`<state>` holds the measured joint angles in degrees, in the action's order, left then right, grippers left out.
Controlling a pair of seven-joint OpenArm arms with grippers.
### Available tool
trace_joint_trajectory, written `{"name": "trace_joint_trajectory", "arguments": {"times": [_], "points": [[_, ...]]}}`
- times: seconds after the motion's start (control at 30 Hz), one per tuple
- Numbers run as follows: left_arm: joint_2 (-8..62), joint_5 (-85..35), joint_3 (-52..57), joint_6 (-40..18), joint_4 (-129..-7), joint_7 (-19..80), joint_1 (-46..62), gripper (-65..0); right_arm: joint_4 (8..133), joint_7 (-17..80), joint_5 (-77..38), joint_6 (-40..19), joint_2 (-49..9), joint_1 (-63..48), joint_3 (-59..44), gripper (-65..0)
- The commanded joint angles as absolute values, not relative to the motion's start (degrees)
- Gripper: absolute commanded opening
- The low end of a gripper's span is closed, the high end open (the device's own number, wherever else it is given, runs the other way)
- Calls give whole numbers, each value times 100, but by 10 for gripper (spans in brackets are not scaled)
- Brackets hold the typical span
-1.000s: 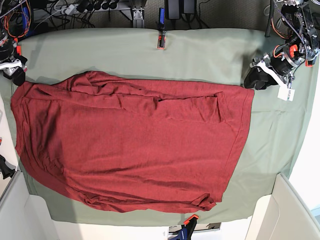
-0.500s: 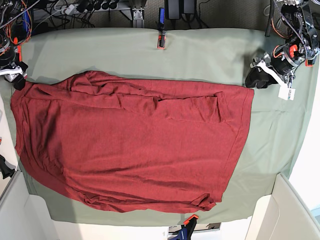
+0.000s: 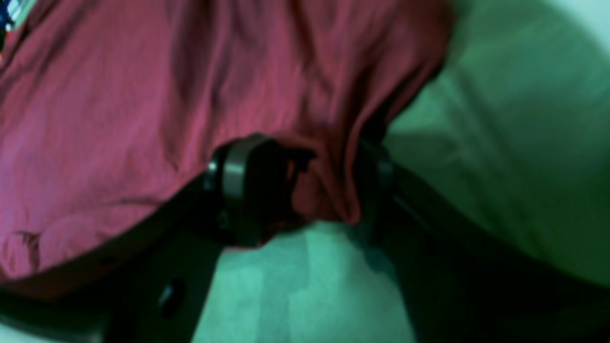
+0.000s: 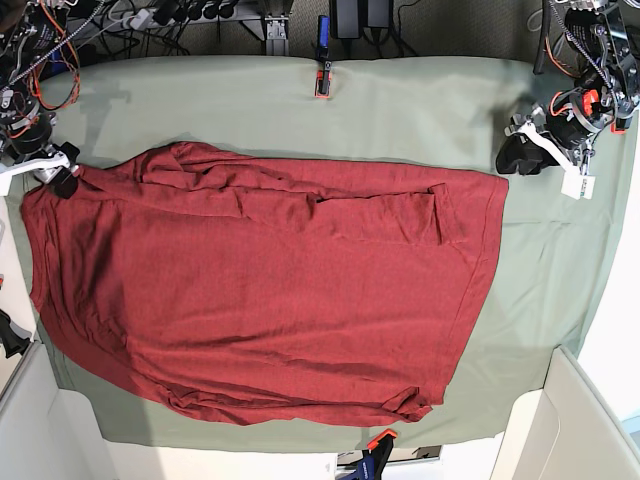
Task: Fold the T-shirt properly
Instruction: 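Release the shirt and reposition both grippers at the folded edge, then grasp the folded edge with both grippers and drag it toward the hem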
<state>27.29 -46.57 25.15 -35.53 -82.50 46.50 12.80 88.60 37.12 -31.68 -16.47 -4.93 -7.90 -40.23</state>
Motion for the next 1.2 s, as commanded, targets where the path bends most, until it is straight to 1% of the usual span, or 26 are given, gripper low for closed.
{"name": "trace_joint_trajectory", "arguments": {"times": [0.0,0.17,0.3,0.5,0.53,0.57,0.6,0.63,0.7,0.73,0.77,0.87,1.0,1.17], "points": [[2825,-4807,2552,-3557,-8324,4547,1194,-298,8945,3649,-3212,-1675,-585,-746,-4047,-355],[2735,-4807,2526,-3544,-8322,4541,989,-298,8945,3669,-3197,-1678,-585,-749,-4047,-355],[2652,-4534,2377,-3336,-8322,4475,980,-298,8945,3671,-3192,-1678,-585,-746,-4047,-355],[2508,-4495,2285,-3339,-8322,4480,972,-299,8945,3675,-3216,-1678,-585,-749,-4047,-355],[2497,-4495,2244,-3336,-8322,4477,972,-300,8945,3673,-3216,-1680,-585,-749,-4047,-357],[2488,-4495,2178,-3336,-8322,4460,967,-304,8945,3673,-3221,-1682,-582,-749,-4047,-375],[2488,-4491,2097,-3334,-8322,4423,967,-333,8945,3675,-3242,-1682,-582,-749,-4047,-412],[2488,-4462,2027,-3321,-8322,4390,967,-394,8945,3675,-3249,-1682,-585,-749,-4047,-465],[2480,-4355,1962,-3323,-8324,4383,967,-563,8945,3673,-3249,-1750,-585,-749,-4047,-593],[2477,-4309,1962,-3326,-8324,4375,967,-633,8945,3673,-3234,-1846,-585,-749,-4049,-650],[2480,-4226,1964,-3332,-8324,4372,967,-650,8945,3675,-3234,-1925,-585,-749,-4049,-650],[2497,-4198,2108,-3651,-8329,4497,972,-650,8962,3795,-3260,-2034,-585,-753,-4049,-650],[2641,-4709,2528,-3990,-8490,4790,1076,-650,9174,3903,-3481,-2036,-585,-934,-4119,-650],[2976,-4998,2823,-4000,-9041,4871,1385,-650,9568,3931,-3498,-2032,-587,-1131,-4475,-650]]}}
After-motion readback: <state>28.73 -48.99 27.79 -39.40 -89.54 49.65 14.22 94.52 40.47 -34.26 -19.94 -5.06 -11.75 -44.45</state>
